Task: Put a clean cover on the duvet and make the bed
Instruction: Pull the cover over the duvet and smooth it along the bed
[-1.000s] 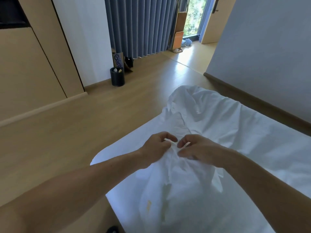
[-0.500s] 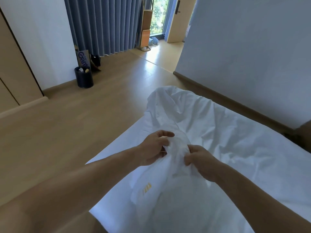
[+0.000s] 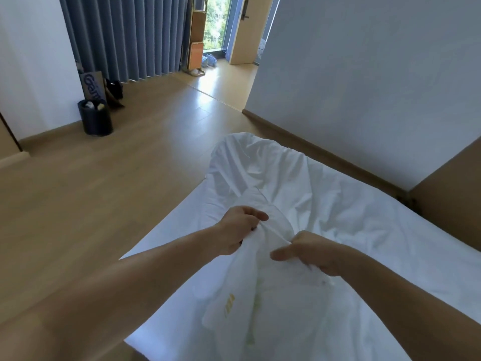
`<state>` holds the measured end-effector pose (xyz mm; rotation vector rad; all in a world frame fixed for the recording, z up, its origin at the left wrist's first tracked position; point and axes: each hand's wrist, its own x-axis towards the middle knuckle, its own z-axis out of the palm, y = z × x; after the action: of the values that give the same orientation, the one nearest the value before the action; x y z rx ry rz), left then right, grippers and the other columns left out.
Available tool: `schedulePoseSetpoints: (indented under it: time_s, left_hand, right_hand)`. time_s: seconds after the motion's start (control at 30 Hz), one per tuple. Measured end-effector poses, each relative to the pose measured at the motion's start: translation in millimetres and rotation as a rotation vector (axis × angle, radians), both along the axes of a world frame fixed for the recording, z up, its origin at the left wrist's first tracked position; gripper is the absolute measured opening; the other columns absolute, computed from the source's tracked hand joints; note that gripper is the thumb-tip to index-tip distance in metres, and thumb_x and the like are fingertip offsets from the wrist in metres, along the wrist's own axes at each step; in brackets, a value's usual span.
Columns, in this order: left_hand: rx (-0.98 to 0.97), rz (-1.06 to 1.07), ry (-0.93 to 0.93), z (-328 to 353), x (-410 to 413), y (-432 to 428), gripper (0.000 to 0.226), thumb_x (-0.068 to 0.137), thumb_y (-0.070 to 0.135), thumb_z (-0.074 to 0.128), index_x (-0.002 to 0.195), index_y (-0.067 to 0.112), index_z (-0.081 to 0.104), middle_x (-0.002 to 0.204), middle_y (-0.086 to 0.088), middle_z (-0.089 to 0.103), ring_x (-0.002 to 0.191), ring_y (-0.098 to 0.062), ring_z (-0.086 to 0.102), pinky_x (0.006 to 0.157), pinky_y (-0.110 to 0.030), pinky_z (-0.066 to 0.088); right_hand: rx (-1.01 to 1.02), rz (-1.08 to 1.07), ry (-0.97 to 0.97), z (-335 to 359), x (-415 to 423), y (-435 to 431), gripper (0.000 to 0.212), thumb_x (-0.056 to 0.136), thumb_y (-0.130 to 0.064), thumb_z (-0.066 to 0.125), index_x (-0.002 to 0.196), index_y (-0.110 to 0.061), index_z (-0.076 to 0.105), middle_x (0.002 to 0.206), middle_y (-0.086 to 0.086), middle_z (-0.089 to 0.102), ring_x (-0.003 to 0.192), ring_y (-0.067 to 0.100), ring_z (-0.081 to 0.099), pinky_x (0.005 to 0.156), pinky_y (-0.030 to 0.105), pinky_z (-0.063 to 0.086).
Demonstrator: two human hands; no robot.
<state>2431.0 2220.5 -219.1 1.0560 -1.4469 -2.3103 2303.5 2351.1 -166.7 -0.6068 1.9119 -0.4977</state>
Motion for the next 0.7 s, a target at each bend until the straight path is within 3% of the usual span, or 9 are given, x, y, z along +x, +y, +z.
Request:
schedulePoseSetpoints:
  time_s: [0.1,0.17,0.3,0.43,0.5,0.6,0.7]
  left_hand:
    - [-0.084,-0.063,-0.016,-5,4,0,0.038,0.085,-0.009,0.041,0.085,0.014,0.071,0.076,-0.006,0.06,0.057,-0.014,0.053,0.056,-0.024,0.048]
    - [-0.102,-0.113,0.0,-4,3,5,0.036,0.086,-0.007,0.042,0.088,0.015,0.071,0.076,-0.005,0.059,0.056,-0.012,0.052,0.052,-0.023,0.046]
    - [-0.048,-0.114,0.078,1,3,-4,0.032,0.091,-0.007,0.044,0.102,0.013,0.066,0.081,-0.004,0.061,0.061,-0.012,0.059,0.058,-0.025,0.052]
    - [-0.103,-0.063,-0.004,-2,7,-20,0.032,0.091,-0.007,0.047,0.106,0.011,0.069,0.093,-0.005,0.066,0.073,-0.013,0.061,0.068,-0.024,0.052]
    - [-0.136,-0.036,-0.032,-4,7,-21,0.031,0.09,-0.007,0.048,0.105,0.009,0.07,0.092,-0.005,0.065,0.071,-0.014,0.059,0.069,-0.023,0.05]
    - [-0.169,-0.03,-0.026,-11,10,-20,0.03,0.092,-0.005,0.048,0.111,0.009,0.066,0.091,-0.009,0.063,0.067,-0.017,0.06,0.062,-0.025,0.052]
    - [-0.247,0.05,-0.07,-17,17,-14,0.027,0.095,0.016,0.06,0.122,0.011,0.055,0.097,-0.009,0.063,0.069,-0.02,0.06,0.062,-0.031,0.048]
  right_hand:
    - [0.091,0.073,-0.022,-2,0,5,0.034,0.075,-0.012,0.082,0.106,-0.001,0.071,0.095,0.012,0.077,0.086,0.027,0.074,0.079,0.036,0.06]
    - [0.031,0.042,-0.096,-8,2,4,0.033,0.071,-0.005,0.077,0.103,0.0,0.073,0.096,0.015,0.075,0.088,0.03,0.073,0.081,0.039,0.059]
    - [-0.182,-0.261,-0.258,-28,0,2,0.067,0.053,-0.012,0.058,0.117,0.004,0.064,0.093,0.019,0.068,0.084,0.034,0.066,0.077,0.04,0.056]
    - [-0.293,-0.303,-0.452,-30,8,-1,0.051,0.063,-0.018,0.056,0.109,0.0,0.069,0.095,0.017,0.068,0.083,0.03,0.067,0.077,0.036,0.056]
    - [-0.323,-0.263,-0.491,-29,11,-4,0.043,0.07,-0.019,0.062,0.109,-0.003,0.073,0.104,0.019,0.068,0.093,0.032,0.067,0.087,0.041,0.054]
    - [-0.34,-0.177,-0.553,-28,10,-7,0.059,0.074,-0.015,0.073,0.131,0.0,0.061,0.128,0.026,0.058,0.116,0.039,0.057,0.106,0.052,0.042]
    - [-0.353,-0.177,-0.599,-26,4,-10,0.057,0.077,-0.006,0.065,0.134,-0.001,0.058,0.132,0.026,0.057,0.119,0.041,0.057,0.105,0.05,0.046]
